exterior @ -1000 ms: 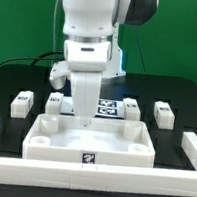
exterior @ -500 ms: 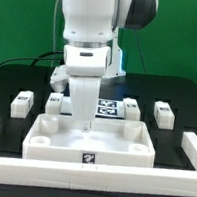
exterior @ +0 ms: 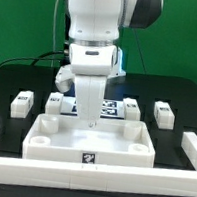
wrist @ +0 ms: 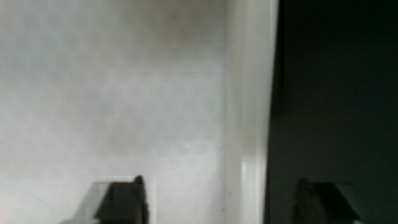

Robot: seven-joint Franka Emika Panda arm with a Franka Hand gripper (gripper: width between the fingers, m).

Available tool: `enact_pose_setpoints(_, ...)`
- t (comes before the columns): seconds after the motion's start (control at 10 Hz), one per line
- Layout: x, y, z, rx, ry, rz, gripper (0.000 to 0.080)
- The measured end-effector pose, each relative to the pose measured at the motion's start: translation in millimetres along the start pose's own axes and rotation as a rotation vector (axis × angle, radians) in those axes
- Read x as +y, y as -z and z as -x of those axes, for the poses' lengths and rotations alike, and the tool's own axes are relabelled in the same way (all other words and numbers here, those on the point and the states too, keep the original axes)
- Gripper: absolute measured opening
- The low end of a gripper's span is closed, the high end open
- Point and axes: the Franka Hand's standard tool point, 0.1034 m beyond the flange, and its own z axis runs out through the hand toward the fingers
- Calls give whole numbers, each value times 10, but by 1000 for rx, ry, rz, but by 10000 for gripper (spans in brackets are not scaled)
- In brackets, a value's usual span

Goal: Assemble desk

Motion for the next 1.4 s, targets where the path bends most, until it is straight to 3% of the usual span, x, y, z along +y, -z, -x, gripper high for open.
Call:
enact_pose_setpoints(0.1,-1,0,1,0,0,0,248)
enact_pose_setpoints(0.2,-1,0,1,0,0,0,114)
enact_pose_setpoints(0.3,0,0,2,0,0,0,114)
enact_pose_setpoints(0.4,0,0,3,0,-1,0,53)
enact_pose_setpoints(1.1,2,1,3,0,0,0,54)
enact_pose_setpoints(1.2,54,4,-31,2,5,5,54)
enact_pose_setpoints(1.4,276,11,-278,18,4,30,54)
